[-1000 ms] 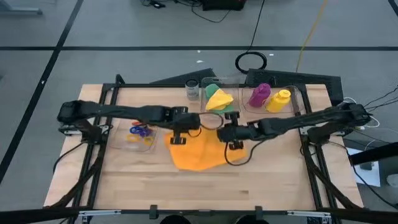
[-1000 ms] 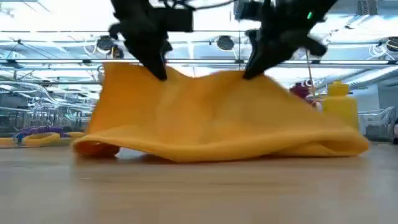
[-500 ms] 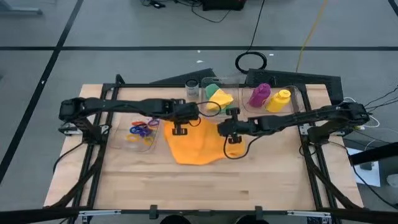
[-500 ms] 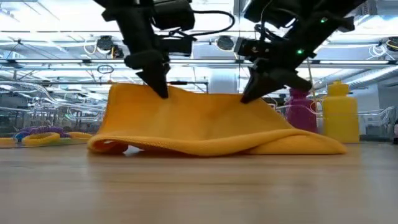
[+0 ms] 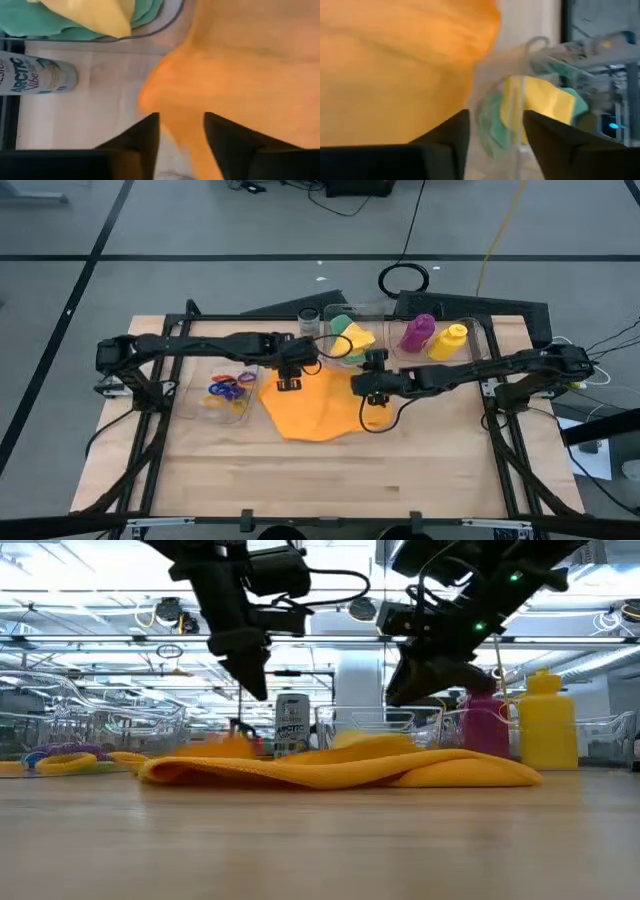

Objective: Pick & Place Sports Items
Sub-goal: Fold the orange towel

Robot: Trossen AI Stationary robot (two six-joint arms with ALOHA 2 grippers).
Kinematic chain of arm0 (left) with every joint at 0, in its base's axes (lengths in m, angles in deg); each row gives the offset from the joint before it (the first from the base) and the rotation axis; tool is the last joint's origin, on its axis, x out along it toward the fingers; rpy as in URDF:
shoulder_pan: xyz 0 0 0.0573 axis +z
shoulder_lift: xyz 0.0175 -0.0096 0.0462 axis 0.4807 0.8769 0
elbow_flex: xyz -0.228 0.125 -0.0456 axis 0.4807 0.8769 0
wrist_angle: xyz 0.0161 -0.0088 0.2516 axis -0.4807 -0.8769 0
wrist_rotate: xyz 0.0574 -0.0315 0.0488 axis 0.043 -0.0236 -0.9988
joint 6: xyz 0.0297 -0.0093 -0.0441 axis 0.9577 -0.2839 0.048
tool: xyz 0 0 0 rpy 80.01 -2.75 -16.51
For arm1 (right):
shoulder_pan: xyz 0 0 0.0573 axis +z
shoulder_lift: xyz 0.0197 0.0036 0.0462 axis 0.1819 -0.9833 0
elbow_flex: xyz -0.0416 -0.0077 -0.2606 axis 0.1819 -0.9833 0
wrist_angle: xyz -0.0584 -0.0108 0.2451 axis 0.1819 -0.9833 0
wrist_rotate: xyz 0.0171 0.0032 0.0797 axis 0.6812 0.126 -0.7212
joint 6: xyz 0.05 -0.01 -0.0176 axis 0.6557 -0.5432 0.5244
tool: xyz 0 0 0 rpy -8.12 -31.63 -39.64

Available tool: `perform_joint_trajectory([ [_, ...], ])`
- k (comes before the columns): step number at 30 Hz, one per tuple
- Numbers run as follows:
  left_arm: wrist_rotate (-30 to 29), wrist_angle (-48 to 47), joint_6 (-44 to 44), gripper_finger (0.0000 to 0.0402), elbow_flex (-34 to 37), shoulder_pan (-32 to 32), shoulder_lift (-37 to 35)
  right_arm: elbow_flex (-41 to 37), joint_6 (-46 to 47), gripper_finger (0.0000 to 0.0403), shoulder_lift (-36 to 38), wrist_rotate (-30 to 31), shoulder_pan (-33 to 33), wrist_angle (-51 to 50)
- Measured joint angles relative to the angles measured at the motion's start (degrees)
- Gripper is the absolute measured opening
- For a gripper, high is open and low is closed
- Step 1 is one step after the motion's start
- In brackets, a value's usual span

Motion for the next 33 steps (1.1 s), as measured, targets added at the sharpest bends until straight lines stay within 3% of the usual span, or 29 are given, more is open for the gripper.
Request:
perform_joint_trajectory([
  [5,-0.06,-1.2,-0.01,0.0193,-0.33,0.37,-0.18,0.0,-0.98,0.0183,0.0,4.06,0.1,0.06],
  [9,2.64,-1.87,-0.61,0.0222,-0.52,0.11,-0.81,0.0,-1.7,0.0213,0.0,2.93,1.19,0.37],
  [12,6.1,-3.43,-1.26,0.0229,-0.52,-1.5,-1.22,0.0,-1.71,0.0229,0.0,0.94,2.82,0.23],
  [20,6.12,-3.75,-6.43,0.023,-0.52,-12.03,-1.29,0.0,-1.23,0.0246,0.0,-0.64,11.74,0.13],
  [26,-2.79,-2.54,-15.35,0.023,0.07,-23.01,-1.27,0.0,5.46,0.0247,0.0,-1.32,19.73,-0.17],
  [33,-7.8,10.77,-24.09,0.023,9.12,-32.47,-1.25,-2.8,14.08,0.0247,-1.52,-3.43,25.73,2.61],
])
